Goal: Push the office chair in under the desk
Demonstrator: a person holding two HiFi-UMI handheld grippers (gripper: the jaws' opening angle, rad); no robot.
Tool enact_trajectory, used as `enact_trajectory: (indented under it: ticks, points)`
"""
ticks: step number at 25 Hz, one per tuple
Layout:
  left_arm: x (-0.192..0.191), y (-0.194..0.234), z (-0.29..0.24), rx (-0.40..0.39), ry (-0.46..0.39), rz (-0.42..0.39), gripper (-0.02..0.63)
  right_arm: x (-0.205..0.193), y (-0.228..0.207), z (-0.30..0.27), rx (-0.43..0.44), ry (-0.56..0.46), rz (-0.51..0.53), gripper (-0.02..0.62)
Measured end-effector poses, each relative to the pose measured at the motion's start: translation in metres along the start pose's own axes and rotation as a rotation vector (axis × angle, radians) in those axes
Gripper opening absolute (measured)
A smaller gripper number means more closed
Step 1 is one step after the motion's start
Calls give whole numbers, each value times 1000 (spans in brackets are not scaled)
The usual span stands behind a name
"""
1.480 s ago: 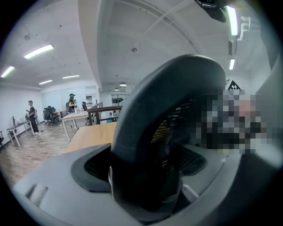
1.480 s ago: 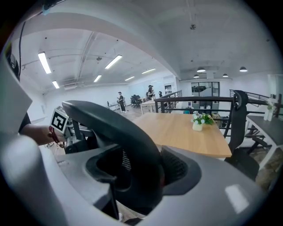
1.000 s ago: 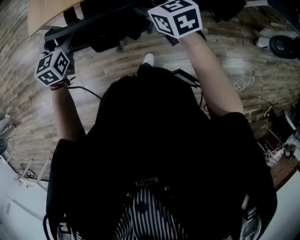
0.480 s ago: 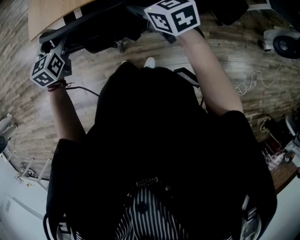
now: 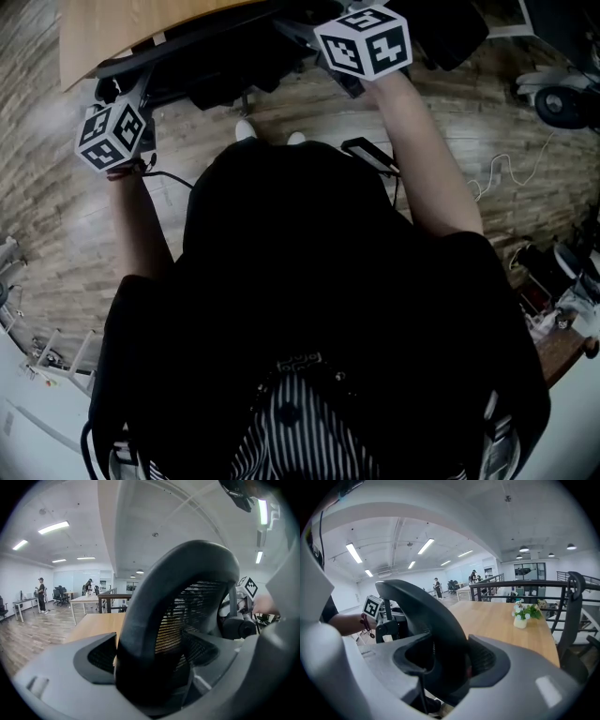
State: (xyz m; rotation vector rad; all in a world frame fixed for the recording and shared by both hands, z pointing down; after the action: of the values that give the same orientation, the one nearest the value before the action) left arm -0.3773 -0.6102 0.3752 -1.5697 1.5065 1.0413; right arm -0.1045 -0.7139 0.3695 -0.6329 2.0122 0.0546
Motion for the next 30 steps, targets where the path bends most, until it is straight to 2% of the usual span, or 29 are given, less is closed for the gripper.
enact_trajectory:
  ticks: [5,10,17,26,30]
  points:
    - [7,-8,-12,-24,6,3,437,2,-16,4,-24,-6,-6,233]
    - [14,7,-34,-33,12,5,439,13,-29,-14,-61,-3,-16,233]
    - [33,-17,-36,-44,-5,-11,439,18,-43,10,-90,5,2,233]
    - [41,-18,-54,-47,0,-6,439,25,-60,10,-94,17,-13,233]
    - [49,-24,-49,-90,36,-15,431,27,-62,16,-87,26,-29,239]
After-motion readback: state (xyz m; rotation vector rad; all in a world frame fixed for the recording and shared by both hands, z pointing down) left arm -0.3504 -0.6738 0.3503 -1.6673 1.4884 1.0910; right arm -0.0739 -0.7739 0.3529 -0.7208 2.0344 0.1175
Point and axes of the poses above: the fingertips, and each gripper's own axes: z backward along the fingers, y to its left, x out of its top, the point moved 4 cm from there along z, backward along the fingers, and after that the axes turned 1 degree about y, right-handed, at the moved point
